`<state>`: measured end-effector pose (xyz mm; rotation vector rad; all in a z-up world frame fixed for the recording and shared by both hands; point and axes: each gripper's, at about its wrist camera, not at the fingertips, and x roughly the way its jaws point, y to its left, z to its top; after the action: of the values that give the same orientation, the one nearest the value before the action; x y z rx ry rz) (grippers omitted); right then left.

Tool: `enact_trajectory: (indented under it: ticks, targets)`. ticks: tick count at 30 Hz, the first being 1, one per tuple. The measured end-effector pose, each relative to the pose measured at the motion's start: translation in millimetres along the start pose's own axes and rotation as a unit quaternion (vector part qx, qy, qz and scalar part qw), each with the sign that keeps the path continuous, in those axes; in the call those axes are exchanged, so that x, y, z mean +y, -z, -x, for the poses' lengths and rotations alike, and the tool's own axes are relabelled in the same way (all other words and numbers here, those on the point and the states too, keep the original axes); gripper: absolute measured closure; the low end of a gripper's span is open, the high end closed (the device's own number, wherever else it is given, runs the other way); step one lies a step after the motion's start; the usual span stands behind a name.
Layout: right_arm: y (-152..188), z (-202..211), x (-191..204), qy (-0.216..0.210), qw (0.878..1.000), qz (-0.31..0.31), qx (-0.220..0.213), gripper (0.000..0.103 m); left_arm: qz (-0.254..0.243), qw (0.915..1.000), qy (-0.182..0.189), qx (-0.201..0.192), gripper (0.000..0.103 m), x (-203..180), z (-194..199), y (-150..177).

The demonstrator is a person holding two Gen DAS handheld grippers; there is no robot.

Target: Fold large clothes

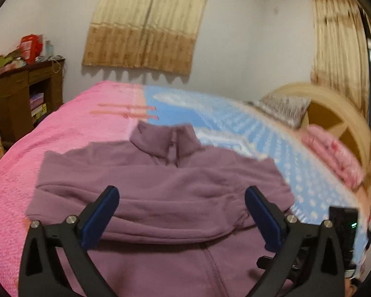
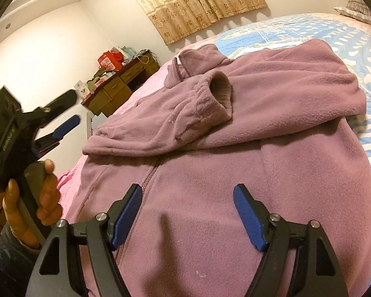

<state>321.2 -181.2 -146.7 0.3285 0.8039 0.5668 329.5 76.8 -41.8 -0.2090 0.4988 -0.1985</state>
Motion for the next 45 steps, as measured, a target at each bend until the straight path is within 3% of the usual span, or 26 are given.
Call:
enact_trajectory:
  ticks: [2,4,6,8,10,13,15,16,17,18,20,22,24,27,30,34,37,40,42,45]
  targets:
    - [0.2,7.4,-2.2,-0.001,1.000,-0.008,-0.014,0.026,0.005,0.9997,-0.022,-0.011,0.000,11.3,11.0,-1.5]
    - [-7.2,18.1,-3.9,0.012,0.999,-0.025,-0.024,0.026,-0.004,0.9964,-0.084,0.007,0.000,28.2,9.3,3.3]
    - [-22.0,26.2,-6.9,-0.011,0.998,-0.064,-0.017,0.026,-0.015,0.9861,-0.163,0.025,0.000,47.4,2.3,14.6]
    - [-44.6,33.7,-4.2,-0.026,0.996,-0.082,-0.022,0.026,-0.017,0.9744,-0.219,0.048,0.000,65.3,-5.4,26.5]
    - [-67.3,28.8,3.4,-0.016,0.997,-0.067,-0.022,0.027,0.013,0.9681,-0.242,0.066,0.000,83.2,-9.4,33.8]
    - [-93.3,-10.8,1.2,0.012,0.998,-0.061,0.025,0.027,0.045,0.9681,-0.230,0.089,0.000,93.1,-19.0,37.8]
    - [-98.5,-46.8,-10.1,0.017,0.994,-0.083,0.069,0.045,0.045,0.9635,-0.243,0.103,0.000,94.3,-28.4,38.5]
    - [-98.6,-54.6,-18.5,0.022,0.993,-0.084,0.082,0.060,0.045,0.9578,-0.260,0.114,0.000,96.5,-33.7,39.7]
    - [-100.3,-58.8,-20.1,0.041,0.993,-0.074,0.078,0.070,0.053,0.9516,-0.278,0.121,0.000,103.6,-35.9,42.4]
    - [-104.4,-57.2,-20.1,0.046,0.995,-0.062,0.069,0.072,0.066,0.9488,-0.283,0.124,0.000,113.1,-35.2,45.9]
    - [-112.4,-41.8,-17.6,0.041,0.997,-0.058,0.037,0.075,0.128,0.9492,-0.252,0.139,0.000,132.9,-36.8,52.0]
    - [-122.8,-19.7,-9.8,0.053,0.998,-0.033,0.004,0.076,0.152,0.9510,-0.237,0.128,0.000,139.3,-33.2,53.6]
    - [-129.2,1.4,-6.6,0.079,0.997,-0.001,-0.020,0.076,0.142,0.9496,-0.245,0.134,0.000,132.9,-36.4,55.4]
    - [-124.2,-0.7,-18.1,0.124,0.992,0.009,-0.006,0.076,0.131,0.9465,-0.258,0.142,0.000,125.5,-43.3,54.6]
    - [-100.3,-20.2,-41.3,0.154,0.987,0.012,0.049,0.075,0.141,0.9450,-0.262,0.136,0.000,125.3,-39.0,54.9]
    - [-85.6,-16.0,-60.3,0.135,0.990,-0.022,0.032,0.069,0.153,0.9419,-0.269,0.130,0.000,126.7,-22.6,59.7]
    - [-91.5,-5.8,-50.6,0.152,0.988,-0.015,0.025,0.063,0.145,0.9439,-0.282,0.092,0.000,125.7,1.3,53.4]
    - [-103.6,4.2,-21.1,0.184,0.982,0.032,-0.016,0.063,0.147,0.9509,-0.271,0.025,0.000,117.4,26.1,27.5]
    - [-112.7,7.2,-6.4,0.155,0.987,0.037,-0.035,0.063,0.152,0.9545,-0.257,0.005,0.000,113.4,27.0,10.0]
    - [-117.6,-5.0,6.8,0.106,0.993,0.041,-0.022,0.063,0.121,0.9596,-0.251,0.041,0.000,106.6,-11.1,-4.2]
